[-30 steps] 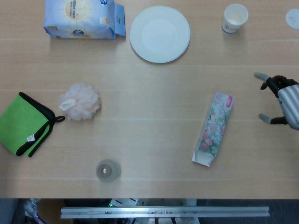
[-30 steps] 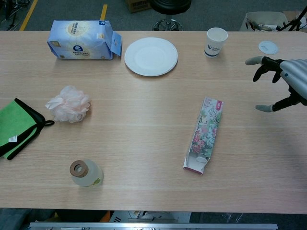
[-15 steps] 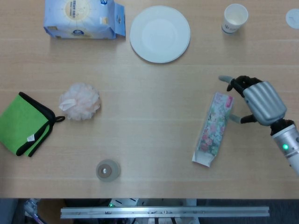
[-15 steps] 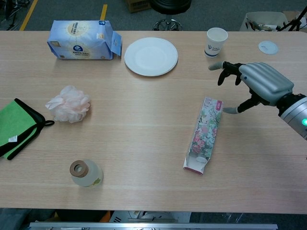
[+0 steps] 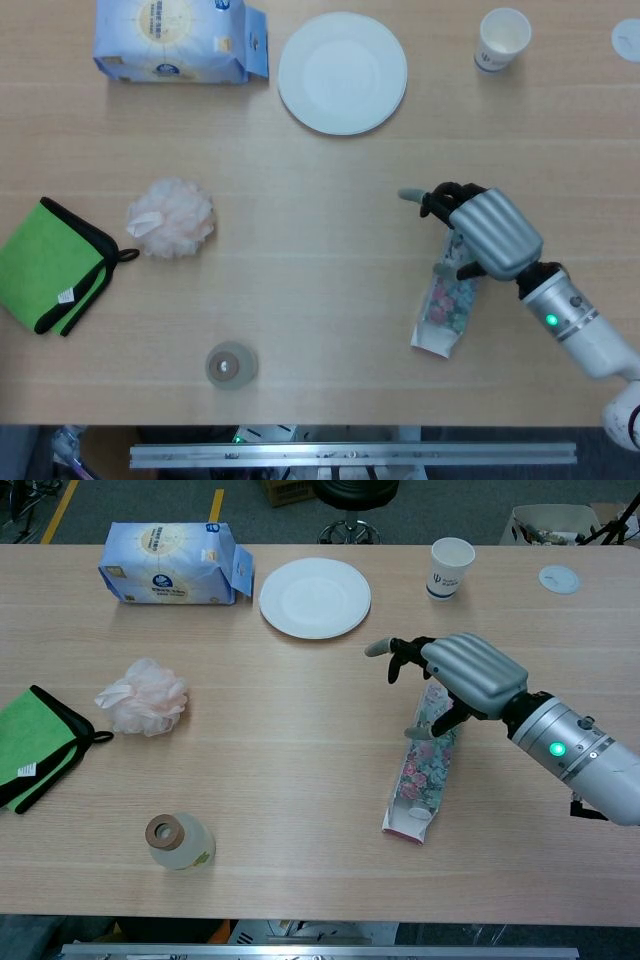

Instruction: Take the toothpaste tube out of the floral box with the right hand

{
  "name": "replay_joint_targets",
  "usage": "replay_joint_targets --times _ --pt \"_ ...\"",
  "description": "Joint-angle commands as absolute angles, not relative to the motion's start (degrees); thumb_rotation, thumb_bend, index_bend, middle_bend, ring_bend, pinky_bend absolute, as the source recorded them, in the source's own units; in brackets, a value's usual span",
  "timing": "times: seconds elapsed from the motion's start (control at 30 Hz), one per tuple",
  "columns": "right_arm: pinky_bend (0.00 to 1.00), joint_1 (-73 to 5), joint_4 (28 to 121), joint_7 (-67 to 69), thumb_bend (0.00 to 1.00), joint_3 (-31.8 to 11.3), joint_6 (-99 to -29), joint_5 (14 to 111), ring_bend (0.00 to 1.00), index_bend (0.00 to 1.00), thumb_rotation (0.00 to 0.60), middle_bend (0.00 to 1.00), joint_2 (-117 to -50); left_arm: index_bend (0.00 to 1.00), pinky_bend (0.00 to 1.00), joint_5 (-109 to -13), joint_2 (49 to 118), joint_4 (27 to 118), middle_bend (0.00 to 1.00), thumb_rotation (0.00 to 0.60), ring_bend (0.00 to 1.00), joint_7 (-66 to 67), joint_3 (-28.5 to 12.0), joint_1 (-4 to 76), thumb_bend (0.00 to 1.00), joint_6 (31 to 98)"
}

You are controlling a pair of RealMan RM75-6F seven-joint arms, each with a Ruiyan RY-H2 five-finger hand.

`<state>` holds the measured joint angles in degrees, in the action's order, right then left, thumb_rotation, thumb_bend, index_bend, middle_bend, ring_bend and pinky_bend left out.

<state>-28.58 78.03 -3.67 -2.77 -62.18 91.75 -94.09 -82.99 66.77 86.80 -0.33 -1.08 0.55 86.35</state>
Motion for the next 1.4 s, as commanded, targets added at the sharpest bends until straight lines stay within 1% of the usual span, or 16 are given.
replay_joint_targets --times 0.03,0.37,0.77,1.03,1.4 --pt "0.43 -29.24 77.06 -3.36 0.05 -2.15 -61.81 92.15 0.29 0.19 0.600 0.42 -95.33 0.42 0.57 -82.95 66.81 86.67 0.38 0.600 0.34 -0.47 -1.05 0.45 0.01 86.34" --pt "0.43 -30.51 73.63 -2.78 0.05 -0.20 -60.17 92.41 0.29 0.19 0.600 0.42 -99.20 0.42 0.57 -83.03 66.95 86.17 0.38 0.600 0.34 -1.14 -0.99 0.06 0.01 86.45" --pt "0.43 -31.89 69.36 -1.73 0.05 0.83 -58.90 92.48 0.29 0.19 0.600 0.42 -103.15 0.42 0.57 -83.20 66.92 85.47 0.38 0.600 0.34 -2.57 -0.80 -0.72 0.01 86.99" --pt "0.43 -32.02 69.06 -1.53 0.05 1.50 -58.59 92.10 0.29 0.19 0.600 0.42 -103.01 0.42 0.57 -83.13 66.89 84.99 0.38 0.600 0.34 -3.65 -0.75 -1.19 0.01 87.14" --pt "0.43 -31.01 70.82 -2.52 0.05 2.89 -59.30 91.68 0.29 0.19 0.600 0.42 -100.38 0.42 0.57 -83.28 66.97 85.22 0.38 0.600 0.34 -3.18 -0.89 -1.20 0.01 87.07"
